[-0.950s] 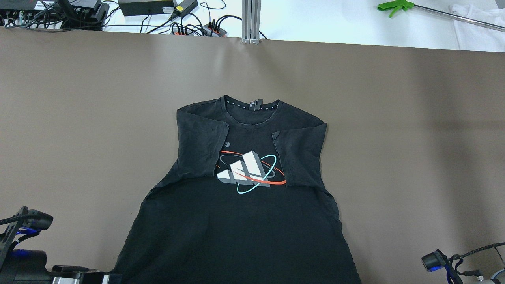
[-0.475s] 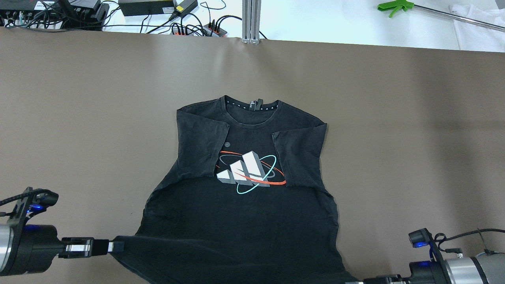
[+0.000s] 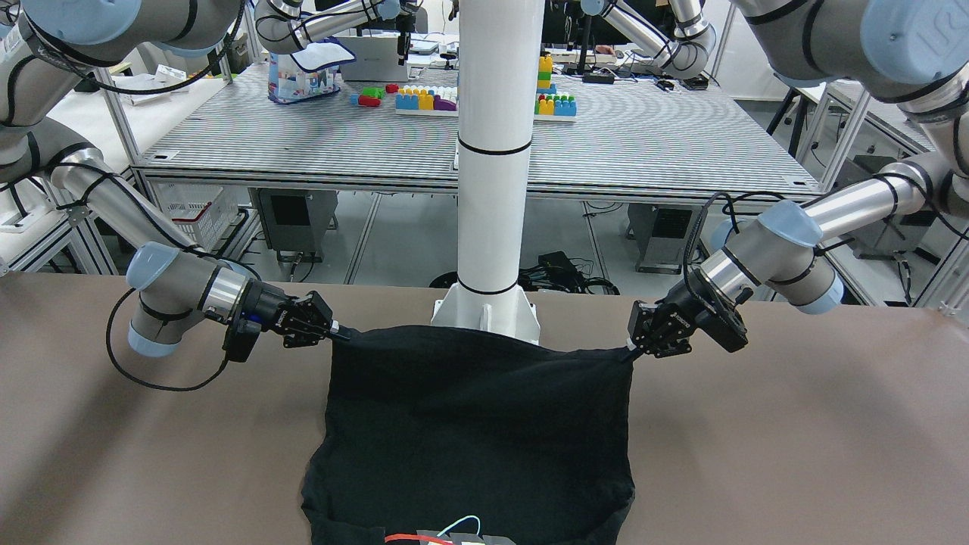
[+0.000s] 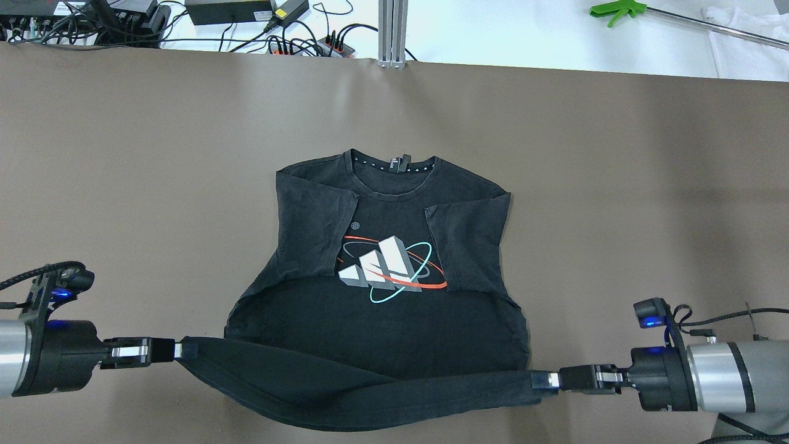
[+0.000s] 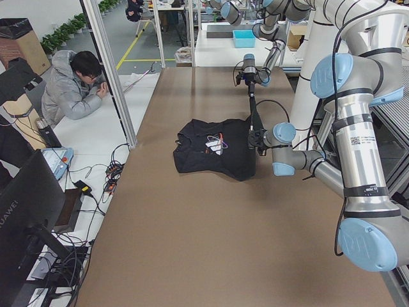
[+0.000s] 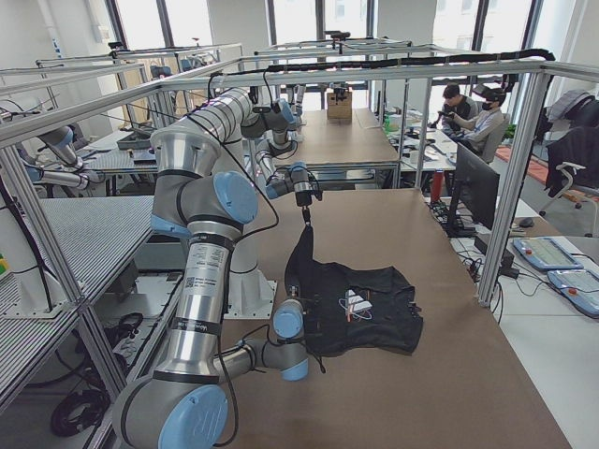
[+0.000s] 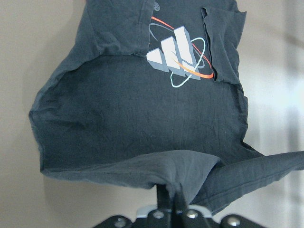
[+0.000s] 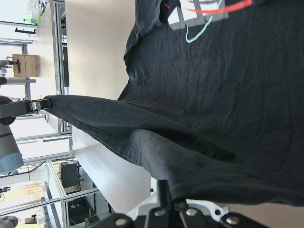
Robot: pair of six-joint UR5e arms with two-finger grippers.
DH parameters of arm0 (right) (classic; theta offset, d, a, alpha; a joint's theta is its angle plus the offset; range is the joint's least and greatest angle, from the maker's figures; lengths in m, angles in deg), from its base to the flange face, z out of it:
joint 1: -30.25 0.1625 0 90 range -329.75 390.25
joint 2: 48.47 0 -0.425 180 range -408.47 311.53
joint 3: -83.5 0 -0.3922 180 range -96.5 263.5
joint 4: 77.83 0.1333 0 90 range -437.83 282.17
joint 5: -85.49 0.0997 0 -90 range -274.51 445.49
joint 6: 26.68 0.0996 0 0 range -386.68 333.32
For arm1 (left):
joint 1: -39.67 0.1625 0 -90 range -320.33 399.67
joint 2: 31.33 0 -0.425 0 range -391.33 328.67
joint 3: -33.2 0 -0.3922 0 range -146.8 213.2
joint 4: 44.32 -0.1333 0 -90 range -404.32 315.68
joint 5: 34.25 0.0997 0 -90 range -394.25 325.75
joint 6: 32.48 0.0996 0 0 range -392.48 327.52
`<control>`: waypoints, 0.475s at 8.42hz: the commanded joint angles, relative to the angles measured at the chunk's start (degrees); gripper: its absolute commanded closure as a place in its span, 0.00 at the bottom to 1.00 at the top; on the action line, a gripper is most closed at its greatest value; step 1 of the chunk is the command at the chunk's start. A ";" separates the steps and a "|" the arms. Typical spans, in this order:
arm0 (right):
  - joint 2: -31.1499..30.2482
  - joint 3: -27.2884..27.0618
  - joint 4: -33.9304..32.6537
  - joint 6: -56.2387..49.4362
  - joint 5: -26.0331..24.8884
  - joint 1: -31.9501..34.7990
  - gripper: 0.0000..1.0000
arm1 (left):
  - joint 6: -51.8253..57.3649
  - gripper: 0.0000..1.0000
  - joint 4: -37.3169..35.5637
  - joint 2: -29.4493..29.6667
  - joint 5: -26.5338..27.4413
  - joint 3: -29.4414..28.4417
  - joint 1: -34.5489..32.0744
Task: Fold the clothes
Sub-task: 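Lift the hem with both grippers and fold it toward the collar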
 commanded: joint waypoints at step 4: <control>8.55 0.74 -15.23 -2.46 2.70 11.27 1.00 | -0.11 1.00 -0.76 8.03 -1.18 -7.61 -9.84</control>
